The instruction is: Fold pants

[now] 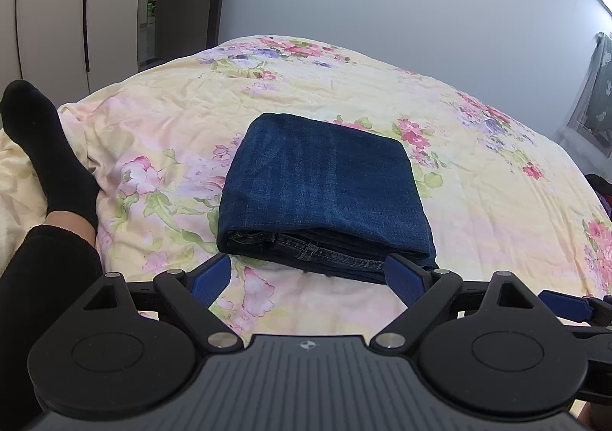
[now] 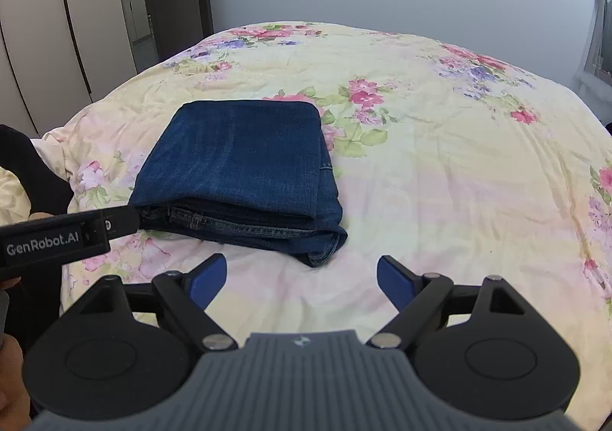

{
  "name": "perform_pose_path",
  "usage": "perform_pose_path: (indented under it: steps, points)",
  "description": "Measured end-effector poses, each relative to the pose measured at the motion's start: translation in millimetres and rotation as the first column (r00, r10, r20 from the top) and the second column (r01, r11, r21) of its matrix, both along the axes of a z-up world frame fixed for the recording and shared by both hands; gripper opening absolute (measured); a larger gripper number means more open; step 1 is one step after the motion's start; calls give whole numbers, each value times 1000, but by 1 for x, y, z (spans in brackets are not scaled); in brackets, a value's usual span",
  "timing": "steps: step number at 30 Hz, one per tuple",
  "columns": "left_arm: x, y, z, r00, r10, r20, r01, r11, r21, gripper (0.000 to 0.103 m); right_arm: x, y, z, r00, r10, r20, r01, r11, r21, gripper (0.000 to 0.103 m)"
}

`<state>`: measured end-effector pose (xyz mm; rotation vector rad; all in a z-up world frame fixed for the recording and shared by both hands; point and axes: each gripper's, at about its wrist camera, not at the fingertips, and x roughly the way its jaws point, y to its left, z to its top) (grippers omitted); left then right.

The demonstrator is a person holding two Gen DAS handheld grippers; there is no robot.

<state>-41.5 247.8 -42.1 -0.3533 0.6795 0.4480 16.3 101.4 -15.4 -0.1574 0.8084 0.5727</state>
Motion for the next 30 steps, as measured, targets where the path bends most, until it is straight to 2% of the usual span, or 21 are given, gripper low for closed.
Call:
perform_pose_path:
  steps: [20, 30]
  points:
    - [1, -1, -3, 1000, -20, 0, 21, 1000, -18, 103, 5, -6, -6, 1000, -24, -13, 24, 1000, -9, 82]
    - [1, -4, -3, 999, -35, 14, 35, 999, 0, 103, 4, -6, -8, 1000, -27, -15, 27, 1000, -14, 82]
